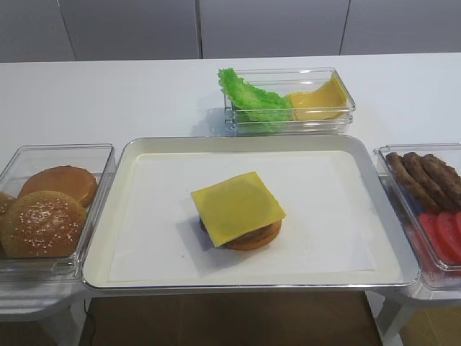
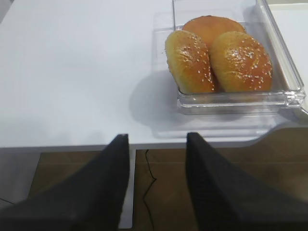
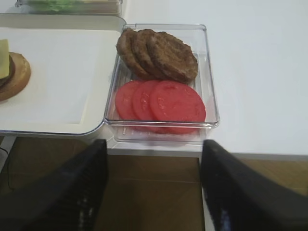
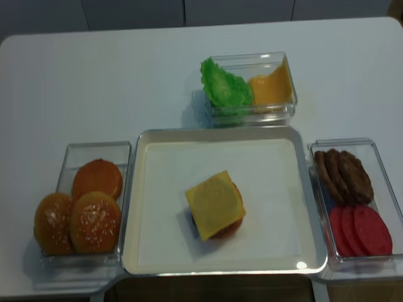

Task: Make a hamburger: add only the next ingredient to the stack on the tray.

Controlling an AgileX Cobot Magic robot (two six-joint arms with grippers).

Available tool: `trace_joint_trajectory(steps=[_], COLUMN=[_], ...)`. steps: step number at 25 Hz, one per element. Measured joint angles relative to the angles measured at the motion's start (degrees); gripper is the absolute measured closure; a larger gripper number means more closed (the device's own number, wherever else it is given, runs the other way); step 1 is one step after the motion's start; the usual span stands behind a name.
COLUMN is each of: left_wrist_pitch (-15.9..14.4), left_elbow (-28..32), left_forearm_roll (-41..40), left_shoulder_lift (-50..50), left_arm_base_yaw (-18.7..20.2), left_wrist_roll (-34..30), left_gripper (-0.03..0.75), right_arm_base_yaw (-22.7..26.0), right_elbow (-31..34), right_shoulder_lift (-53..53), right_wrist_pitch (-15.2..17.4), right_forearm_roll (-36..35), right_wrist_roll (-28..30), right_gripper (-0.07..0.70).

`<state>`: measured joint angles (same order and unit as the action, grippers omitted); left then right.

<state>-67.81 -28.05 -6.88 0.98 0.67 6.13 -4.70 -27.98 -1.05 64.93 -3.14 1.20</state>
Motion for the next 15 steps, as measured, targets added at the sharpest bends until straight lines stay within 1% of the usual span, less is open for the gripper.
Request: trace_joint_trajectory(steps=[15], left_wrist_pitch=[0.0], left_elbow=[0.0], left_forearm_roll=[0.0], left_shoulder_lift=[0.0], left_arm_base_yaw=[0.0], left_wrist_roll=[0.0], left_gripper=[0.422], right_arm_base_yaw=[0.0], right_elbow=[0.0], right_shoulder_lift=[0.0], right_wrist_pitch=[0.0], right_forearm_roll=[-0.1], right_wrist_roll=[-0.5], right_gripper=[0.160])
